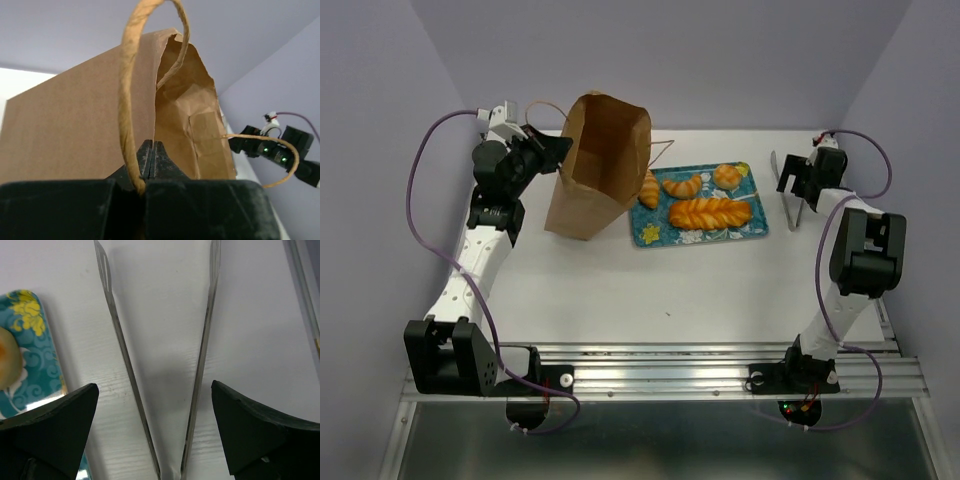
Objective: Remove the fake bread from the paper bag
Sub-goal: Place the clamp at the center of the board, then adjust the paper bag at the center of the board.
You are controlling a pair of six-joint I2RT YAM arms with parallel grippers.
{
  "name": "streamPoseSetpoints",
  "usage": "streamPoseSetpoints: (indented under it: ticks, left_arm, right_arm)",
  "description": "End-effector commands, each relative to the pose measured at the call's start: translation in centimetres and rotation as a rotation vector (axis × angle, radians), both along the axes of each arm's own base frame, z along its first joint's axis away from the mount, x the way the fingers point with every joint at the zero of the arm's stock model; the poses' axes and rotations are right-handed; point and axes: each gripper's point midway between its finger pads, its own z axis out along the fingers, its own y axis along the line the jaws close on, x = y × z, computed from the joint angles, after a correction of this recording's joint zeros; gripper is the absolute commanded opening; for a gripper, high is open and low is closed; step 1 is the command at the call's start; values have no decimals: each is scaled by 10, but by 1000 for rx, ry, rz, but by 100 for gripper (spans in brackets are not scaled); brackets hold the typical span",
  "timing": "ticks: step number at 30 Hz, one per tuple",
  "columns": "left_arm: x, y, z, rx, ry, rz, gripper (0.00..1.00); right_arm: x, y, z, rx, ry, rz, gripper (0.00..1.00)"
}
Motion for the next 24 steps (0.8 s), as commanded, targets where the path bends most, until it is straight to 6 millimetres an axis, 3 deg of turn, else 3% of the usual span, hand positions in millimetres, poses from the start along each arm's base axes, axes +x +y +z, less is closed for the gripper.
streamPoseSetpoints:
  ticks: [1,8,13,14,21,24]
  left_arm:
    - [-6,-7,60,-174,-150,-49,0]
    - [17,3,35,-312,-56,-47,0]
    - [24,7,30,-346,-33,-40,0]
    - [27,19,27,-359,-26,-10,0]
    - [23,51,20,-371,-32,98,0]
    - [29,73,2,-383,9,151,0]
  right_arm:
    - [5,1,63,41,-149,-52,100]
    - [-7,8,85,83,-180,-63,100]
    - [-15,11,101,89,-206,-59,100]
    - [-15,12,102,92,-207,-57,100]
    - [-18,13,108,89,-218,-55,100]
    - [-20,12,108,84,-214,-59,100]
